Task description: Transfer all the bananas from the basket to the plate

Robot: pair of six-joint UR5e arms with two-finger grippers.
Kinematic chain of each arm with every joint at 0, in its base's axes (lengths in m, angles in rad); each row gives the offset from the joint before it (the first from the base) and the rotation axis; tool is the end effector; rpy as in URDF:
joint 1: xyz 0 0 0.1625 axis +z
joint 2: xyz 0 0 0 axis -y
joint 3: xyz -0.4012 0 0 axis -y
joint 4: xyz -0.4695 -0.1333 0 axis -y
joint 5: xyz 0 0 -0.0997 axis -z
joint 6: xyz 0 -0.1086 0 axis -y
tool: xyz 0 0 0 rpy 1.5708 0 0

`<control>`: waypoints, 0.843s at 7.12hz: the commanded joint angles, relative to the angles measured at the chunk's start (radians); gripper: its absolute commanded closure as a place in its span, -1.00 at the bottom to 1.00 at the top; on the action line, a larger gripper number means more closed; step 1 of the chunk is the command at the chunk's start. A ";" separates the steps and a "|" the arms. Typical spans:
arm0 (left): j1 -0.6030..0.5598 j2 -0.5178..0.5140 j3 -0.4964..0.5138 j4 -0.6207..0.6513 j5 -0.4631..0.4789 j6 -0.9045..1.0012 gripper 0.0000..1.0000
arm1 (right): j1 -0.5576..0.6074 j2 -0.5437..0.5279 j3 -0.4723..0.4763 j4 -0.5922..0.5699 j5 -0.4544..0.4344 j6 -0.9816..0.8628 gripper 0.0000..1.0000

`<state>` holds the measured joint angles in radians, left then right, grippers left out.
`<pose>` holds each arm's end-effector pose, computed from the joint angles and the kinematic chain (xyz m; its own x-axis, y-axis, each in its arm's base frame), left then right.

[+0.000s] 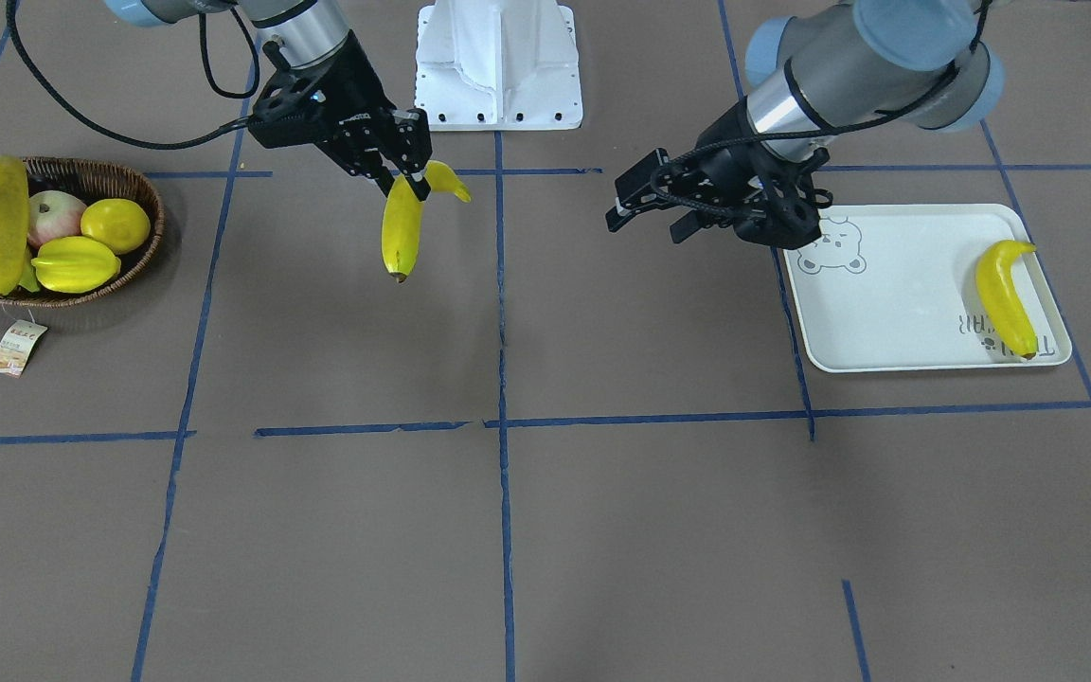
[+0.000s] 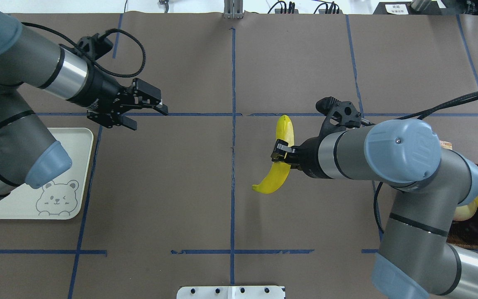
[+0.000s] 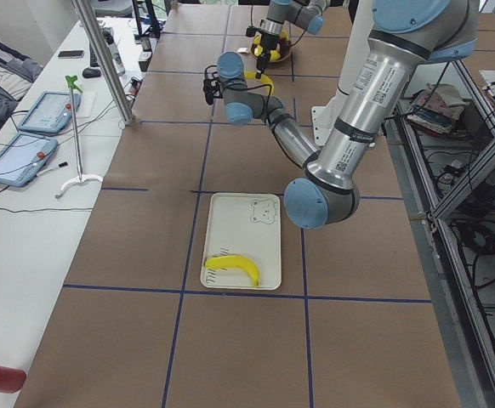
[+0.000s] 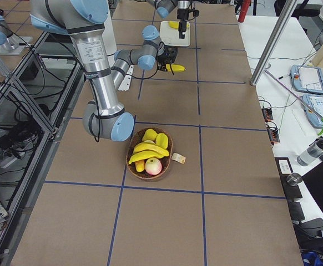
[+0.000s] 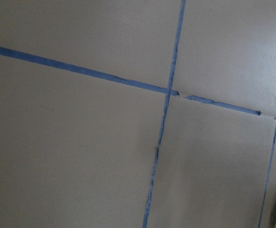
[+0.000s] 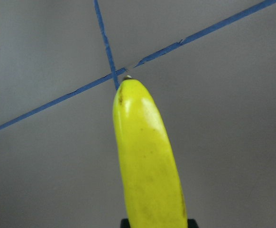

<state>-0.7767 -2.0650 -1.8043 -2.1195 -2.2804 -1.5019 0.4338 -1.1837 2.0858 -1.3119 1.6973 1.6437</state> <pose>0.4188 -0.4993 0.1319 0.2124 -0.1356 -0.9677 0.0726 0.9898 -0.1227 -0.4770 -0.3528 0.1171 0.3378 0.2361 0.9111 -0.3375 0.9340 -0.1169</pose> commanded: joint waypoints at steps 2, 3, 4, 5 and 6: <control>0.147 -0.128 0.043 0.001 0.186 -0.085 -1.00 | -0.079 0.059 -0.019 0.000 -0.077 0.002 0.69; 0.169 -0.147 0.049 0.001 0.203 -0.125 -0.99 | -0.090 0.081 -0.036 0.000 -0.094 0.002 0.69; 0.180 -0.156 0.051 0.001 0.217 -0.142 -0.99 | -0.095 0.087 -0.035 0.000 -0.097 0.002 0.69; 0.200 -0.171 0.063 0.001 0.243 -0.146 -0.98 | -0.104 0.099 -0.035 0.000 -0.105 0.013 0.69; 0.218 -0.176 0.068 0.001 0.265 -0.152 -0.98 | -0.115 0.101 -0.035 0.002 -0.128 0.034 0.69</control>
<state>-0.5805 -2.2310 -1.7442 -2.1184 -2.0420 -1.6445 0.3310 -1.0897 2.0516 -1.3112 1.5899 1.6589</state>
